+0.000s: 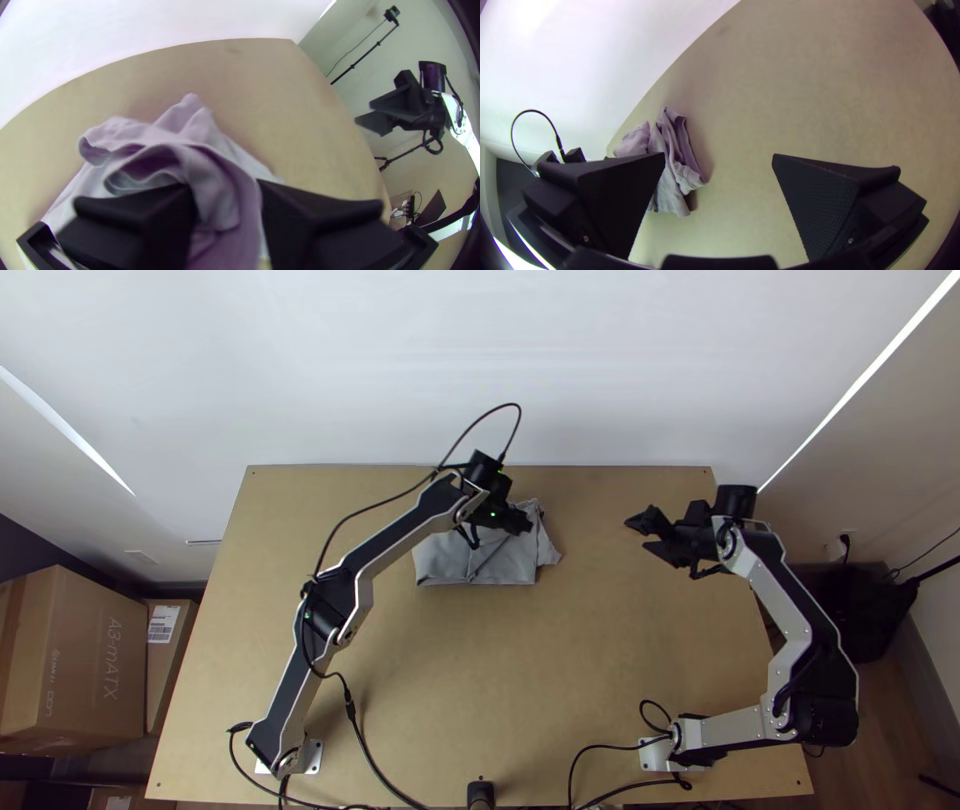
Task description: Fold the t-shirt
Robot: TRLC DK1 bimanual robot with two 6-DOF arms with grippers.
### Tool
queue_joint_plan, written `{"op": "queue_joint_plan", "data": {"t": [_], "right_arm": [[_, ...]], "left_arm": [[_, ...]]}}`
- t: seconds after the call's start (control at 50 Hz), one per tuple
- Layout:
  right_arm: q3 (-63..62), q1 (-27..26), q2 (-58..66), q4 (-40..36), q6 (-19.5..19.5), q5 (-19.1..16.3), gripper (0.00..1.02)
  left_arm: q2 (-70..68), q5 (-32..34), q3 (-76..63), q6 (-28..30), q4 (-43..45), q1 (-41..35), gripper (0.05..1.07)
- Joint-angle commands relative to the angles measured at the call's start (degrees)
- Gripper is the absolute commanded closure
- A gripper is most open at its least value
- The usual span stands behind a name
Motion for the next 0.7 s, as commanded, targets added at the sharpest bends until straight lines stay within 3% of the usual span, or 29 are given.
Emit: {"op": "queue_joint_plan", "data": {"t": [0.0,0.38,0.68], "right_arm": [[-4.4,2.7,0.6,3.1,0.6,1.8,0.04],[-1.2,12.8,8.3,8.7,2.5,5.4,0.04],[11.5,15.5,19.0,8.8,1.9,4.6,0.04]], "left_arm": [[-0.5,0.3,2.8,-2.3,4.8,-2.8,0.09],[-13.7,0.7,0.6,-4.0,6.2,-1.4,0.09],[-23.6,-2.3,-3.7,-0.7,-0.5,6.4,0.09]]}}
